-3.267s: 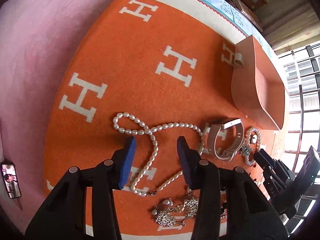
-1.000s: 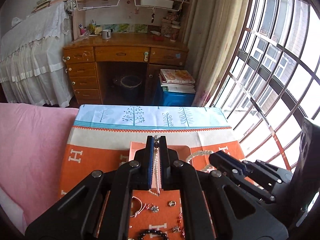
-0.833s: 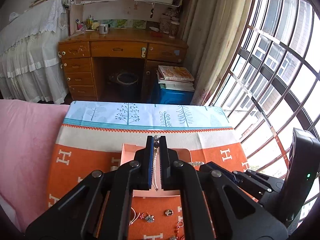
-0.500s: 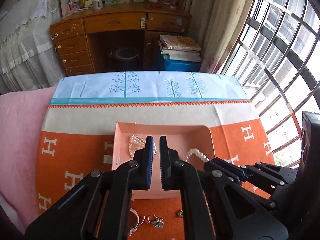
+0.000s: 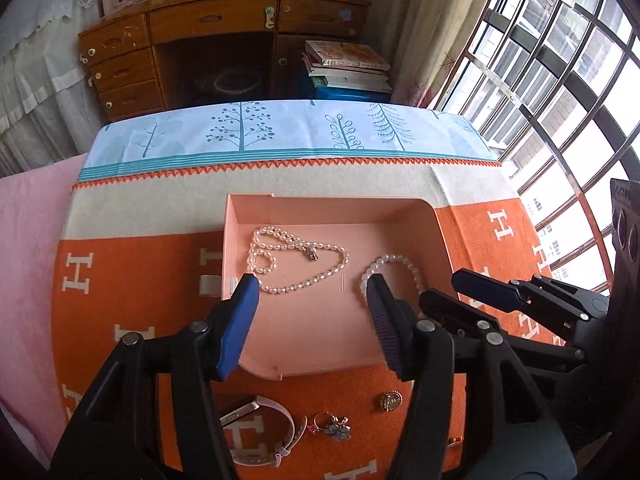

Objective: Organize jewelry
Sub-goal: 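Carry both pearl pieces into the pink tray and open both tools, then grasp the red string bracelet with the right tool while the left grasps the black bead bracelet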

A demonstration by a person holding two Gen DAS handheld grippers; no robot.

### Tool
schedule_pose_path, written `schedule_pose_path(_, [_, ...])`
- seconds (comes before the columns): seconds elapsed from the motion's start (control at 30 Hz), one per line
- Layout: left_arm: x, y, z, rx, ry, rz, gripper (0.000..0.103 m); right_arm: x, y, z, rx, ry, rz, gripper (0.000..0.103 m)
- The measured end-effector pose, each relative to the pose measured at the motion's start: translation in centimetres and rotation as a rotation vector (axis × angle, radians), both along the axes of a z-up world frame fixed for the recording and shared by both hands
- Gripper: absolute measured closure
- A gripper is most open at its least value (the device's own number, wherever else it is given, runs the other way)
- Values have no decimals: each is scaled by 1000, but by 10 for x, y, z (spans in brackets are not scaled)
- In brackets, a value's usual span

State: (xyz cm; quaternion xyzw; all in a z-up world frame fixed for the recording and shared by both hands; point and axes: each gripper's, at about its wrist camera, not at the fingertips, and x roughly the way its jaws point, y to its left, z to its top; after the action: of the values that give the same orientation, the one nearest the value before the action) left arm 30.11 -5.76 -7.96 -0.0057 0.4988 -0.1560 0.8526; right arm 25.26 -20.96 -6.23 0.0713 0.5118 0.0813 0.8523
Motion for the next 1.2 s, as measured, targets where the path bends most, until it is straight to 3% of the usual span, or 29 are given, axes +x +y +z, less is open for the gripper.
schedule_pose_path(0.13, [-12, 13, 13, -43, -19, 11, 50, -11, 2, 14, -6, -57, -3, 68])
schedule_pose_path(0.4, [-46, 33, 35, -8, -112, -6, 50, -40, 7, 38, -26, -166, 10, 68])
schedule_pose_path(0.6, [-69, 42, 38, -8, -19, -43, 50, -71, 10, 51, -63, -180, 41, 68])
schedule_pose_path(0.73, [-95, 45, 46, 41, -70, -59, 50, -94, 15, 55, -103, -160, 61, 65])
schedule_pose_path(0.8, [-109, 46, 52, 54, -87, -63, 50, -107, 17, 57, -101, -154, 74, 50])
schedule_pose_path(0.87, [-121, 49, 57, 39, -95, -64, 50, -122, 18, 59, -95, -167, 78, 45])
schedule_pose_path(1.03, [-149, 50, 66, 64, -114, -66, 50, -157, 18, 64, -83, -174, 81, 45])
schedule_pose_path(1.2, [-172, 49, 54, 94, -81, -73, 50, -187, 15, 60, -77, -155, 73, 45])
